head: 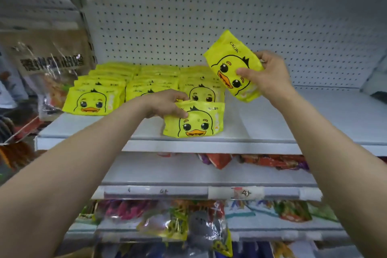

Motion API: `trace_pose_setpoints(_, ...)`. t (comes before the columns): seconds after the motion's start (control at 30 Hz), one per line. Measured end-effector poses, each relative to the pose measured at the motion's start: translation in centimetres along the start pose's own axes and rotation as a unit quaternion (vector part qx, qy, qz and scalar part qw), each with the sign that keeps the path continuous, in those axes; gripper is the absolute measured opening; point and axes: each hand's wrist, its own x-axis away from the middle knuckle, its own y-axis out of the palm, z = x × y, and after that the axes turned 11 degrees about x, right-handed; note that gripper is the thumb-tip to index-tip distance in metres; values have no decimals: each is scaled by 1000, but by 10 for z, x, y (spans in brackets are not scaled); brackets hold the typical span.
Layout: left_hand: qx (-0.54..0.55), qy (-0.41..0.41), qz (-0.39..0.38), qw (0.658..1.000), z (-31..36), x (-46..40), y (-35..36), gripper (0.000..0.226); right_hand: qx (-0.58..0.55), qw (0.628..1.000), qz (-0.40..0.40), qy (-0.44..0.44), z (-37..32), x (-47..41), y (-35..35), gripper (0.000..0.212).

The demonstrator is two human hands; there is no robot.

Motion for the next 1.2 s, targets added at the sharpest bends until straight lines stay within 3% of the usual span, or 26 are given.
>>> trace_pose_setpoints(0.07,-102,23,18,994,7,-27,-6,57,13,1000,19,1,5,-11,-1,38)
trace_pose_setpoints(0.17,-225,64,59,970,16,-58,-12,53,22,999,44,1,11,-20,2,34)
trace_pose_setpoints(0.27,-246,97,75,961,19,-83,-16,42,27,998,58,14,18,-29,4,34)
trace_pose_setpoints(0.67,-219,143,116,958,8,-111,-9,44,38,999,15,18,38,-56,-4,36)
trace_pose_setpoints(0.87,-261,177,194,929,-2,-101,1,44,71,996,-56,-18,27,-62,0,31)
trace_pose_setpoints(1.07,-123,199,314,920,-12,-79,-13,30,127,969,-209,-45,29,-62,20,32)
trace_pose_setpoints(1.2,-139,233,313,910,-7,-61,-16,35,181,939,-283,-76,33,-61,51,43)
